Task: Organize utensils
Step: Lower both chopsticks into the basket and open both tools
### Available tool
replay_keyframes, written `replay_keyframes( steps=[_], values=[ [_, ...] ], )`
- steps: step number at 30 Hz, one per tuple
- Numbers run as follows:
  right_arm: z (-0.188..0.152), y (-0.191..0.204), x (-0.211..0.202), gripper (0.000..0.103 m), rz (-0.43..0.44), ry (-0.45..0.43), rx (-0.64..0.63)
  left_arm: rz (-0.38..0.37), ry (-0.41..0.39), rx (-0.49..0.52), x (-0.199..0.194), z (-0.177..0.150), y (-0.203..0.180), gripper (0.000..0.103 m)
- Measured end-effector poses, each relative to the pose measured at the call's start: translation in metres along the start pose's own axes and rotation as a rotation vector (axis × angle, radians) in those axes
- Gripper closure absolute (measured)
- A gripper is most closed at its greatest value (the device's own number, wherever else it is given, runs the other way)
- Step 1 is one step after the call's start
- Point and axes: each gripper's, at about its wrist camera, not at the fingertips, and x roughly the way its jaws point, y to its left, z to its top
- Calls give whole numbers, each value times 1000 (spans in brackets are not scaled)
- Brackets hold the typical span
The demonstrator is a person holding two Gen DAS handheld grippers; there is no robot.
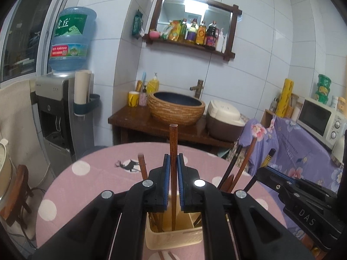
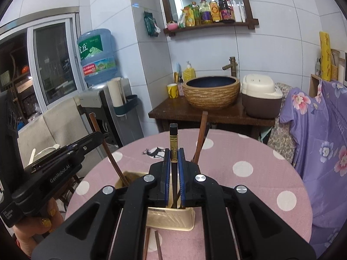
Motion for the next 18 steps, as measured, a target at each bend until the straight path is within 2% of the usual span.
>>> replay_keyframes(
  steps=[9, 15, 16, 17, 18],
  values=[
    [-8, -6, 1, 95, -17, -22, 12, 42, 50, -17, 18, -19, 6, 95],
    [-12, -12, -2, 94, -11, -46, 30, 26, 54, 1, 11, -23, 2, 95],
    [-13, -13, -3, 90, -12, -48, 29, 23, 53, 4, 9, -24, 2, 93],
    [-14, -13, -4, 86, -7, -49, 30, 18, 52, 5, 6, -26, 1, 87],
    [-16, -14, -6, 75, 0, -50, 31, 13, 53, 2, 4, -29, 1, 80]
  ],
)
